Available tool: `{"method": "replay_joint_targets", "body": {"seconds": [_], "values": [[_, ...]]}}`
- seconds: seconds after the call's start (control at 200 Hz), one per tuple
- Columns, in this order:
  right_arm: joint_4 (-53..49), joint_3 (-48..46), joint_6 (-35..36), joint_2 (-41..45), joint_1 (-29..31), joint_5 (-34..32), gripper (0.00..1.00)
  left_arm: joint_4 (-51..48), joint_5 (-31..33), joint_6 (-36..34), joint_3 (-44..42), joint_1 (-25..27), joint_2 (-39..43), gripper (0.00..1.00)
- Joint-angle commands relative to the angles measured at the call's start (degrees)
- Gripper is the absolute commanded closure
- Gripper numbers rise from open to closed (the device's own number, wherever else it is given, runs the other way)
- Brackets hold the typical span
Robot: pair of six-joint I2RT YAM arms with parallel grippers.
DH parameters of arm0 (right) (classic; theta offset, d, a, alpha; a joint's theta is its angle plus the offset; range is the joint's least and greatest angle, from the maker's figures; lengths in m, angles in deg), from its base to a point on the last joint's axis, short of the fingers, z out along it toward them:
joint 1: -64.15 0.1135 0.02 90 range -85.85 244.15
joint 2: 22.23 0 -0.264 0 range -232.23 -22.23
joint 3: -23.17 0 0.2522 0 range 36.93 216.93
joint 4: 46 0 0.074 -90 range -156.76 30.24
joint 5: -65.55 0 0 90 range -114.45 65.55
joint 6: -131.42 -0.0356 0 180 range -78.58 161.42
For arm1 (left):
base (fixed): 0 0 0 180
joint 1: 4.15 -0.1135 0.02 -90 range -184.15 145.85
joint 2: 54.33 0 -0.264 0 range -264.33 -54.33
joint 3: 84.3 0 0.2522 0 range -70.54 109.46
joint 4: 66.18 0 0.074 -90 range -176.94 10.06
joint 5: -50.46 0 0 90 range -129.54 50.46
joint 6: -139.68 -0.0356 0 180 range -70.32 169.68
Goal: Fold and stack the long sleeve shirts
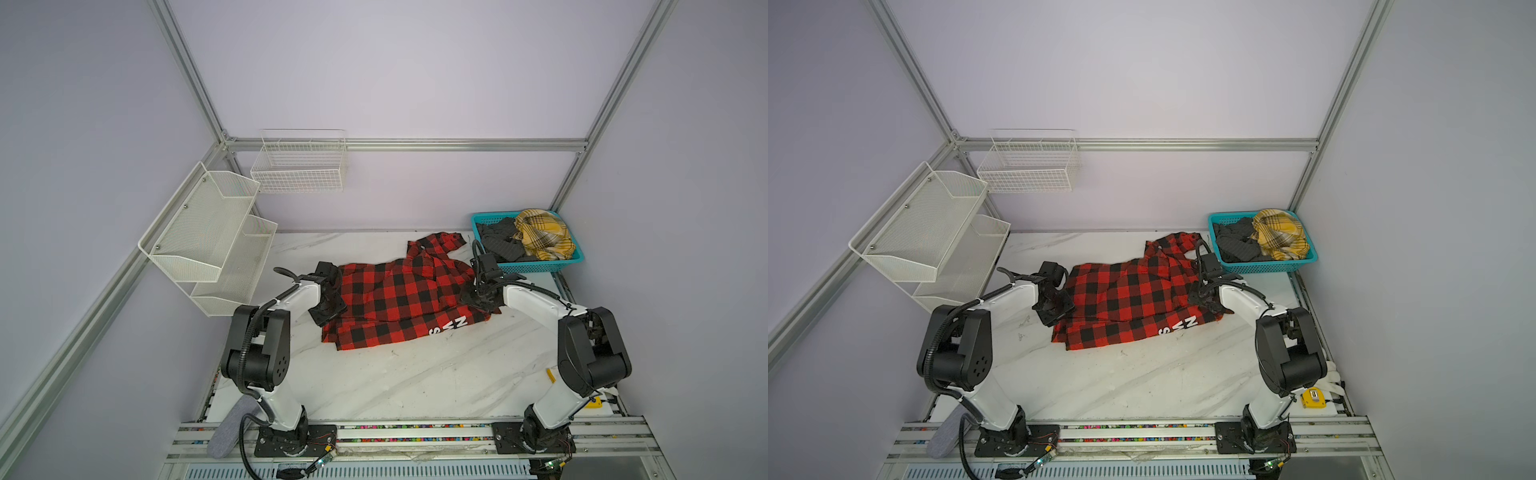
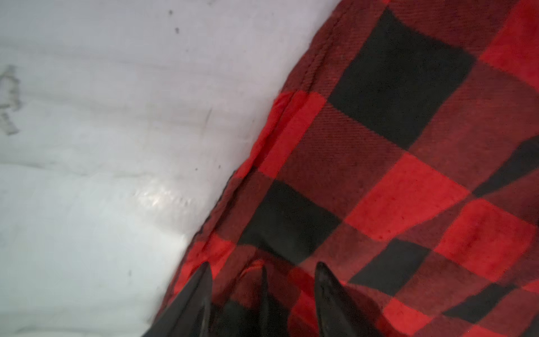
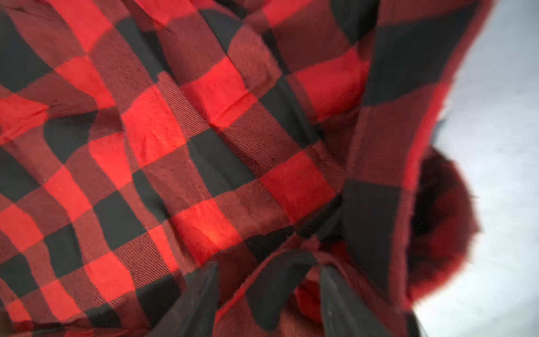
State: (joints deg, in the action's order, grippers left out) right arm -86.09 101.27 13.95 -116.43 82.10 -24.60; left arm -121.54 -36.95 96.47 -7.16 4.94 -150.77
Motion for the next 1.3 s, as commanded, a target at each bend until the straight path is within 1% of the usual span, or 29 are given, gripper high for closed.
{"method": "replay_joint_targets", "body": {"seconds": [0.0, 0.085, 0.16, 0.215, 0.29, 0.37, 0.475, 0.62, 0.69, 0.765, 0.865, 0.955, 1.03, 1.1, 1.145, 1.2, 1.295], "values": [[-6.42, 3.84, 2.0, 4.77, -0.11, -4.56, 0.38, -3.28, 0.72, -1.24, 3.85, 2.22, 8.17, 0.43], [-8.83, 7.18, 3.94, 4.21, -0.06, -5.13, 0.37, -3.64, -3.13, -0.35, 2.4, 4.93, 8.94, 0.49], [-9.53, 9.08, 4.74, 3.13, -0.09, -5.14, 0.37, -2.53, -5.57, 1.79, -0.1, 7.28, 9.08, 0.64], [-8.61, 8.77, 4.7, 2.63, -0.11, -4.6, 0.37, -0.65, -6.87, 3.49, -2.27, 8.84, 8.84, 0.7], [-7.03, 7.35, 4.53, 1.64, -0.11, -2.98, 0.4, 2.96, -9.39, 5.37, -5.21, 9.6, 7.93, 0.74], [-5.16, 5.05, 4.41, 0.62, -0.07, -1.19, 0.4, 5.08, -11.31, 6.13, -6.33, 9.64, 6.31, 0.77], [-3.37, 1.89, 4.41, -0.69, -0.08, -0.72, 0.4, 6.72, -12.15, 5.34, -6.34, 9.55, 3.53, 0.8], [-2.35, -2.43, 4.87, -1.58, -0.05, -1.96, 0.44, 6.95, -12.01, 3.98, -5.38, 8.49, -0.79, 0.86], [-2.06, -5.5, 4.71, -0.3, 0.03, -0.69, 0.47, 6.16, -11.82, 3.34, -5.19, 7.72, -1.51, 0.9], [-2.47, -8.28, 4.29, 1.83, 0.86, 0.48, 0.48, 5.36, -10.68, 2.39, -5.61, 7.44, -0.13, 0.89], [-4.16, -10.06, 3.65, 4.88, 2.74, 2.23, 0.48, 2.84, -7.27, 0.16, -5.62, 7.36, 2.9, 0.85], [-6.38, -8.01, 3.47, 6.82, 3.16, 1.12, 0.47, 0.59, -5.25, -2.06, -5.45, 6.46, 5.1, 0.78], [-6.73, -4.39, 2.98, 7.31, 3.14, 0.09, 0.4, -1.04, -5.07, -3.32, -5.13, 4.69, 6.39, 0.73], [-6.98, 0.19, 3.23, 4.96, 2.86, -1.87, 0.32, -2.07, -5.97, -4.1, -4.94, 3.06, 7.96, 0.65], [-6.6, 3.16, 4.37, 2.16, 2.4, -1.61, 0.29, -2.73, -5.95, -4.41, -4.89, 2.55, 9.16, 0.6], [-5.87, 6.22, 5.25, -2.18, 1.23, -0.01, 0.28, -3.52, -5.53, -4.8, -4.97, 2.11, 10.63, 0.55], [-5.41, 10.83, 6.46, -9.05, 0.39, 0.84, 0.28, -4.26, -6.02, -5.12, -6.06, 0.92, 12.53, 0.53]]}}
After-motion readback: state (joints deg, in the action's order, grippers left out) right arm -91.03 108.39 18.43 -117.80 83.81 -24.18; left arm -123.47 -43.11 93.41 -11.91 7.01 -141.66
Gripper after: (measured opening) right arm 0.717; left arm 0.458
